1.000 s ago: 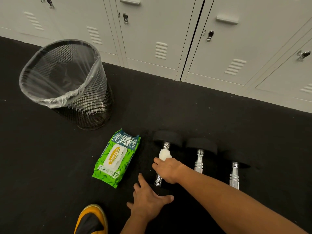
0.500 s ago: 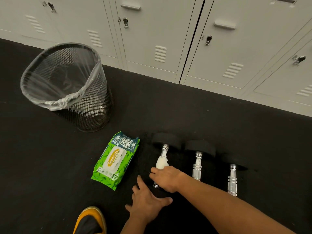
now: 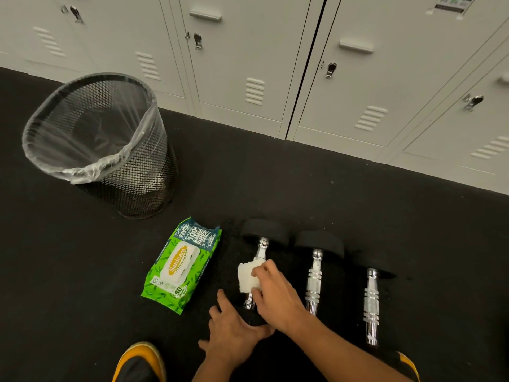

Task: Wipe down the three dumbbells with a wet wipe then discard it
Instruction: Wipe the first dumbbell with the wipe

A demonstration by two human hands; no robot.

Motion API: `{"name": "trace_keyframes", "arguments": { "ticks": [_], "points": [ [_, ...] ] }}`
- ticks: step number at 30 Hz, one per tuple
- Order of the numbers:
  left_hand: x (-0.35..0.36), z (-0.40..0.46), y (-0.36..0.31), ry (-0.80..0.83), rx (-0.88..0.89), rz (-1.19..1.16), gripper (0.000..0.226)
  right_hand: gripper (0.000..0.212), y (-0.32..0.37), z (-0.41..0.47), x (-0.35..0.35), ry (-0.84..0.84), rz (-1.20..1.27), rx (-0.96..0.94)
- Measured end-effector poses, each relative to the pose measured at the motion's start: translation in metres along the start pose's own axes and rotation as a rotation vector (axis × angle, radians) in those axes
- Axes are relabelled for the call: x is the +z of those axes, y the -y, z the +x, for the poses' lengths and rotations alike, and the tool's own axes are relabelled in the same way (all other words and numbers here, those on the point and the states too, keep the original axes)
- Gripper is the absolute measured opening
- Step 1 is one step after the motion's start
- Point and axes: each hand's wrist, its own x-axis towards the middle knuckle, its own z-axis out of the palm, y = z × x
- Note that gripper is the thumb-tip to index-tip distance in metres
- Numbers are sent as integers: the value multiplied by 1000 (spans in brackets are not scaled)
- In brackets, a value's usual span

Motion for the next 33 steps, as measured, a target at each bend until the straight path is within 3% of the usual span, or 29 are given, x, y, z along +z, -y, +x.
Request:
{"name": "trace_keyframes", "arguments": {
  "ticks": [7,12,15,33],
  "points": [
    [-1,4,0,12,-14,5,157,45,17,24,18,-132,378,506],
    [0,5,-1,13,-27,5,158,51,17,37,21,-169,540,672],
    [-1,5,1,13,-30,3,159,46,20,36,24,-135,597,705],
    [2,1,3,-9,15,-2,156,42,-1,17,34,148,411,638]
  ]
}}
